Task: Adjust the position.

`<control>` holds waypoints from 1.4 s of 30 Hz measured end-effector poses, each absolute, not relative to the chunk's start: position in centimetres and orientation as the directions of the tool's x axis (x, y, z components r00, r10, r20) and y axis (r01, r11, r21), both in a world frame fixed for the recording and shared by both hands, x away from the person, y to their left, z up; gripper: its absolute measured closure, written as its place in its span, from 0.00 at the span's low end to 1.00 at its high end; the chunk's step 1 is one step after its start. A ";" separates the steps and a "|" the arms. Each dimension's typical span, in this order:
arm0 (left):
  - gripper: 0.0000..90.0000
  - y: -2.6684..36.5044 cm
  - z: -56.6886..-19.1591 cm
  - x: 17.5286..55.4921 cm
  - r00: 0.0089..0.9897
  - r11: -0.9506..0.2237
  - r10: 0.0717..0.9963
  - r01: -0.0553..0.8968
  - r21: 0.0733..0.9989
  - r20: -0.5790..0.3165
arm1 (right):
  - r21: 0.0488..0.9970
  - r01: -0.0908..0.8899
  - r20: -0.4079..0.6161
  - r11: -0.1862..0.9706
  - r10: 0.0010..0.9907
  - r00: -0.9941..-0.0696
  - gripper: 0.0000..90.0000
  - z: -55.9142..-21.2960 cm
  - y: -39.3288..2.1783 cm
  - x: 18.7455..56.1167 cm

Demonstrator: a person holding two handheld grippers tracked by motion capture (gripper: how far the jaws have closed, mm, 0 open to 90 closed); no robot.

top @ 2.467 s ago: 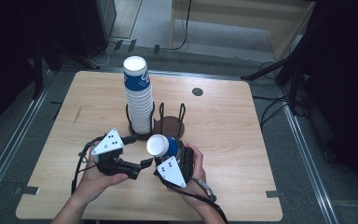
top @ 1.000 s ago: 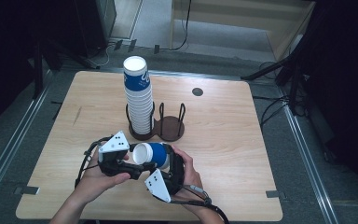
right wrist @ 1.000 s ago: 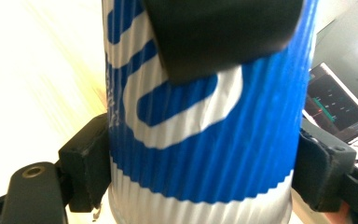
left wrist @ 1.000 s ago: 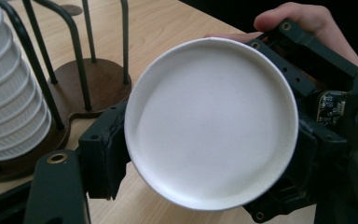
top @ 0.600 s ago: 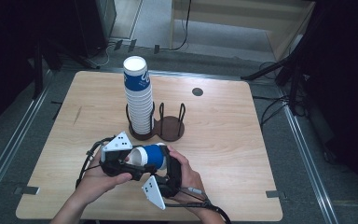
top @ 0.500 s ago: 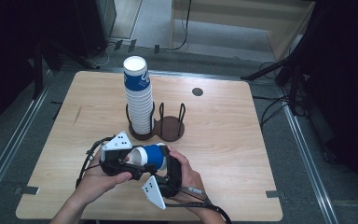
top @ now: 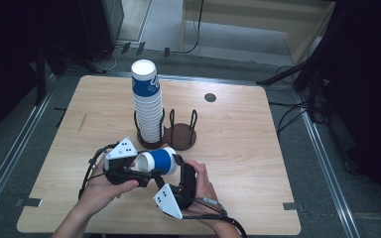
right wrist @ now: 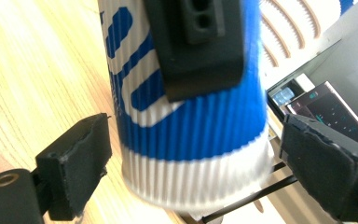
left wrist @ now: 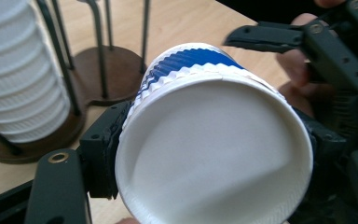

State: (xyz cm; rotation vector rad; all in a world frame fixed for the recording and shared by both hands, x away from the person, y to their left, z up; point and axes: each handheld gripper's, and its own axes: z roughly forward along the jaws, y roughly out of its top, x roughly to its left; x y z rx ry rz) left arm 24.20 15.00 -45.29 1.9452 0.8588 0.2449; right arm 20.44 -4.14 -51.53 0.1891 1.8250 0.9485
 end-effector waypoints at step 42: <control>0.29 16.4 -46.1 24.1 0.658 -0.012 0.741 0.212 0.977 -0.133 | 0.961 0.080 -0.196 0.265 0.855 -0.480 0.05 -47.7 -6.3 22.1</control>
